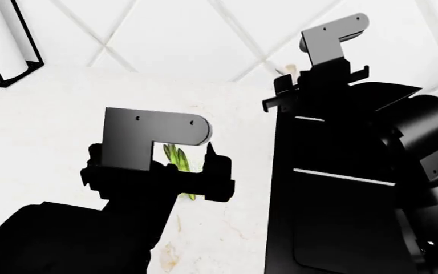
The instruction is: Pick up the fruits and vegetables and place them in the sink. Turn on the sink faucet to wash them. Then turn the sink off and put them in the tray.
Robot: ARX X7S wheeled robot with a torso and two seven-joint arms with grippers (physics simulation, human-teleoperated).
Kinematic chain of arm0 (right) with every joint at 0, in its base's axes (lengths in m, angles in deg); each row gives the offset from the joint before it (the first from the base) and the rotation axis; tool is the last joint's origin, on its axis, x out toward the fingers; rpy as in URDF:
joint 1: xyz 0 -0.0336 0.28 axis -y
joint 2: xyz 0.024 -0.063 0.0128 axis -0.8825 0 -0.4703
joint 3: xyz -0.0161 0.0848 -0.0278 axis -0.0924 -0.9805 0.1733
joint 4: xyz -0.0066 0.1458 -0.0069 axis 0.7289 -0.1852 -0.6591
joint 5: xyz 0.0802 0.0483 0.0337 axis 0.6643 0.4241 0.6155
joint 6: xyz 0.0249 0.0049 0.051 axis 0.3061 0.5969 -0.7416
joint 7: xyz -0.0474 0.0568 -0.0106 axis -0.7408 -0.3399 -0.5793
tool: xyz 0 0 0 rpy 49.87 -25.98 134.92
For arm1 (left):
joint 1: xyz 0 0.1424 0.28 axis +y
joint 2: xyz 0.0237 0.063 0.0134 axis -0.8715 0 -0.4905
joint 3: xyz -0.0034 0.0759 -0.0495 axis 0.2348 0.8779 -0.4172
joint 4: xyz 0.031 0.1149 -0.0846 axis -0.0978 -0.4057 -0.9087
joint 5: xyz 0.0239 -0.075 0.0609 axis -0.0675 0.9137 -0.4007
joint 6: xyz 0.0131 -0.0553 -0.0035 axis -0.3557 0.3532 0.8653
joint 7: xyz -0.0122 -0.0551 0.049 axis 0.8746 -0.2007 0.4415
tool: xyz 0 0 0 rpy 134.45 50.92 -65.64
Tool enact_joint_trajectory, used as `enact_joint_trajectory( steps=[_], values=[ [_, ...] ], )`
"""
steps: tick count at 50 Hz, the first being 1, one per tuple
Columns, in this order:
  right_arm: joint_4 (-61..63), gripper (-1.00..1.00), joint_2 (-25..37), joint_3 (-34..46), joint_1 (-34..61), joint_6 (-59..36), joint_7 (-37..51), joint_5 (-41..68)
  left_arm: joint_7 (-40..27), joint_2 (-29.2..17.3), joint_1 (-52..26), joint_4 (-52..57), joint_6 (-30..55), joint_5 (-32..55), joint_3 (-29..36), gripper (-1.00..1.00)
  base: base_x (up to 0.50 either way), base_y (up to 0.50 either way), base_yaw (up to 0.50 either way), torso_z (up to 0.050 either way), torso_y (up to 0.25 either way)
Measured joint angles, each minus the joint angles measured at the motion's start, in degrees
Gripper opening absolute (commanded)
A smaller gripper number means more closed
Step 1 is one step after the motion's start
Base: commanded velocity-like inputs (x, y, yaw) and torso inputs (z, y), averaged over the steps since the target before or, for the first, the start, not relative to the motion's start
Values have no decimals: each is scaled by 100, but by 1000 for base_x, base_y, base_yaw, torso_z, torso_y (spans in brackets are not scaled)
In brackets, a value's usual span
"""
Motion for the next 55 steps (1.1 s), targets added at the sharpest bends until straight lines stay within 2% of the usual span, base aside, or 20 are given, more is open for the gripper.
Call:
enact_joint_trajectory(
  steps=[8, 19, 55],
  values=[
    [4, -100, -40, 3, 68, -23, 13, 13, 54, -23, -128, -436, -356, -116, 592, 100, 0, 0, 0, 0, 0],
    [12, -100, -52, 0, 122, -9, 8, 23, 283, 92, -168, -1081, -529, -290, 1036, 100, 0, 0, 0, 0, 0],
    [-201, -100, -124, 85, 159, 225, -95, -49, 1192, 393, -102, -2907, -503, -511, 1573, 100, 0, 0, 0, 0, 0]
  ],
)
